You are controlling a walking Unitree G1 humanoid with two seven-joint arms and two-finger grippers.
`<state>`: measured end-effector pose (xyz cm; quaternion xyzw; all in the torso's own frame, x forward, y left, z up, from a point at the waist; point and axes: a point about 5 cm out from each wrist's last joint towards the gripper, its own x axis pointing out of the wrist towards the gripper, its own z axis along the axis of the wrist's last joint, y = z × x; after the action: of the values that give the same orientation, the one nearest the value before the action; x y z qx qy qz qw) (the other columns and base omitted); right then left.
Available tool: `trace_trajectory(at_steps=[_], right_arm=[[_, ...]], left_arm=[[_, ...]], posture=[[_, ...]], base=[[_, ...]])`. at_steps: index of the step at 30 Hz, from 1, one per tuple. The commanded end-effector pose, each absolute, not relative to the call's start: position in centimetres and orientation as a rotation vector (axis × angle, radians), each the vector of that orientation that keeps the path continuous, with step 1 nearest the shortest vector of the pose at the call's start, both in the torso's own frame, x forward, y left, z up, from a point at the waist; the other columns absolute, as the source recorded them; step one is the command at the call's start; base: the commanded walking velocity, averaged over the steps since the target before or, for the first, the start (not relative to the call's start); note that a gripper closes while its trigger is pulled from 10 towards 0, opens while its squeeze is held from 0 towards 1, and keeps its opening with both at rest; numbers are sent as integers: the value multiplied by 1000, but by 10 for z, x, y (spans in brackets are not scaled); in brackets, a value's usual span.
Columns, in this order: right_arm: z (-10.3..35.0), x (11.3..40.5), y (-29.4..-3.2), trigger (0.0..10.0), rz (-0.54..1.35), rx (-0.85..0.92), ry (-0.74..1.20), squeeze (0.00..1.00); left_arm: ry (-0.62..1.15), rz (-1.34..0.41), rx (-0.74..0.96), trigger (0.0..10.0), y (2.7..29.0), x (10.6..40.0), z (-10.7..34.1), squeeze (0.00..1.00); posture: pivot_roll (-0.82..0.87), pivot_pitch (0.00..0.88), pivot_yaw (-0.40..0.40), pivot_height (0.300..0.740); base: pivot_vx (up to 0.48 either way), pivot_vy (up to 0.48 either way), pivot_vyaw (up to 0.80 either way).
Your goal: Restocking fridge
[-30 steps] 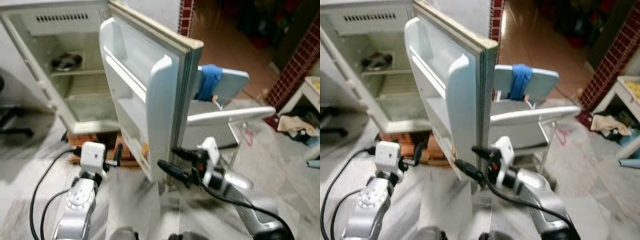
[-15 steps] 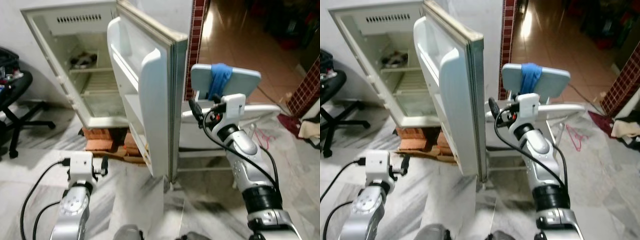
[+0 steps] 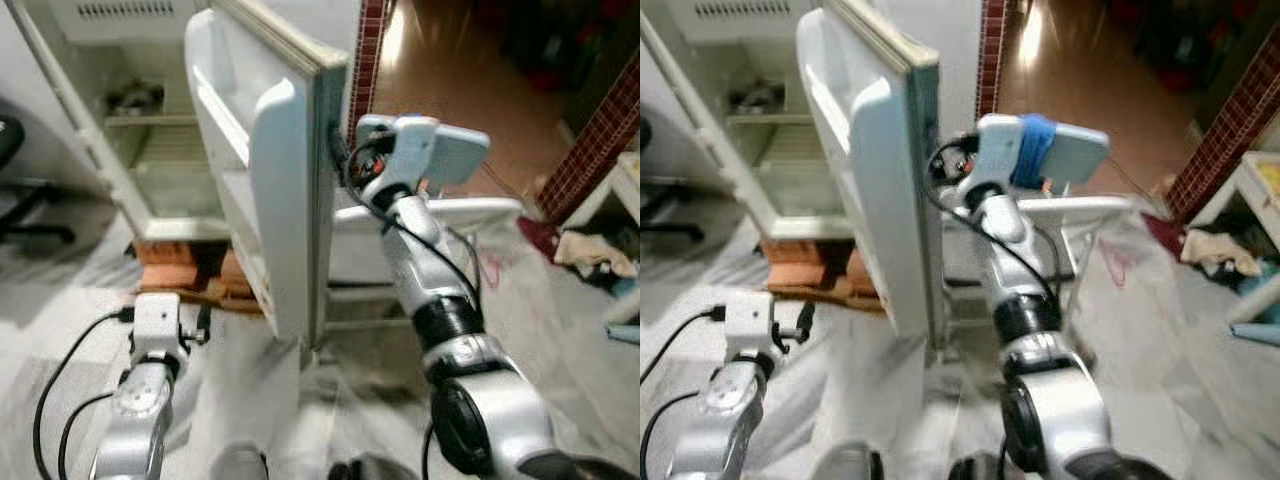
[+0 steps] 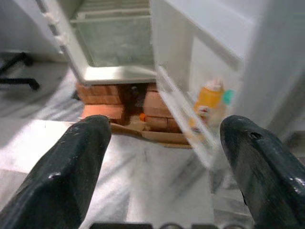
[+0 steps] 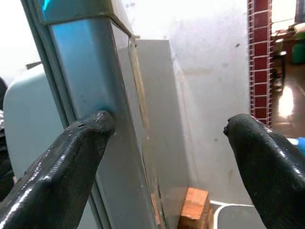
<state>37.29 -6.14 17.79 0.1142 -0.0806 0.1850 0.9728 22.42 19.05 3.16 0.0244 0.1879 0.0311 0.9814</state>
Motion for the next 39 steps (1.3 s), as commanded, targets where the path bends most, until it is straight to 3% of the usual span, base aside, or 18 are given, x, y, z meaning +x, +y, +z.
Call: trace_trajectory(at_steps=[1, 2, 3, 4, 5, 6, 7, 8, 10, 13, 20, 24, 25, 26, 27, 34, 39], right_arm=[[194, 374, -38, 10000, 462, 310, -178, 0], [196, 373, -32, 10000, 489, 340, -173, 0], [200, 366, -12, 10000, 646, 441, -159, 0], [200, 366, -12, 10000, 646, 441, -159, 0], [209, 350, 10, 10000, 872, 592, -144, 0], [215, 340, 19, 10000, 979, 668, -140, 0], [234, 304, 27, 10000, 1316, 831, -153, 0], [234, 304, 27, 10000, 1316, 831, -153, 0], [238, 282, 26, 10000, 1489, 877, -141, 0], [226, 276, 17, 10000, 1527, 854, -91, 0], [164, 293, -28, 10000, 1158, 591, 66, 0], [133, 305, -72, 10000, 796, 333, 56, 0], [127, 308, -94, 10000, 627, 281, 42, 0], [127, 308, -94, 10000, 627, 281, 42, 0], [123, 307, -112, 10000, 505, 245, 35, 0], [109, 287, -163, 10000, 384, -9, 50, 0], [105, 279, -164, 10000, 323, -21, 32, 0]], left_arm=[[366, 89, 57, 10000, 197, 223, 34, 0], [364, 91, 54, 10000, 197, 223, 34, 0], [359, 92, 49, 10000, 197, 223, 34, 0], [359, 92, 49, 10000, 197, 223, 34, 0], [357, 90, 48, 10000, 197, 223, 34, 0], [357, 89, 48, 10000, 197, 223, 34, 0], [350, 78, 52, 10000, 196, 224, 35, 0], [350, 78, 52, 10000, 196, 224, 35, 0], [342, 67, 55, 10000, 195, 225, 36, 0], [337, 61, 55, 10000, 194, 226, 36, 0], [294, 44, 85, 10000, 198, 235, 42, 0], [242, 35, 106, 10000, 199, 245, 51, 0], [230, 32, 105, 10000, 198, 248, 55, 0], [230, 32, 105, 10000, 198, 248, 55, 0], [219, 23, 102, 10000, 197, 250, 58, 0], [174, -56, 151, 10000, 188, 248, 62, 0], [162, -95, 147, 10000, 180, 245, 63, 0]], posture=[[178, 0, -36, 740], [178, 0, -36, 740], [182, 0, -43, 740], [182, 0, -43, 740], [182, 0, -46, 740], [182, 0, -46, 740], [180, 0, -47, 740], [180, 0, -47, 740], [172, 0, -42, 740], [163, 0, -36, 740], [124, 0, -8, 740], [101, 0, 7, 740], [90, 0, 14, 740], [90, 0, 14, 740], [84, 0, 26, 740], [37, 0, 72, 740], [21, 0, 89, 740]], base=[[0, 0, 0], [0, 0, 0], [0, 0, 0], [0, 0, 0], [0, 0, 0], [0, 0, 0], [0, 0, 0], [0, 0, 0], [0, 0, 0], [0, 0, 0], [0, 0, 0], [0, 0, 0], [0, 0, 0], [0, 0, 0], [0, 0, 0], [0, 52, 0], [0, 457, -592]])
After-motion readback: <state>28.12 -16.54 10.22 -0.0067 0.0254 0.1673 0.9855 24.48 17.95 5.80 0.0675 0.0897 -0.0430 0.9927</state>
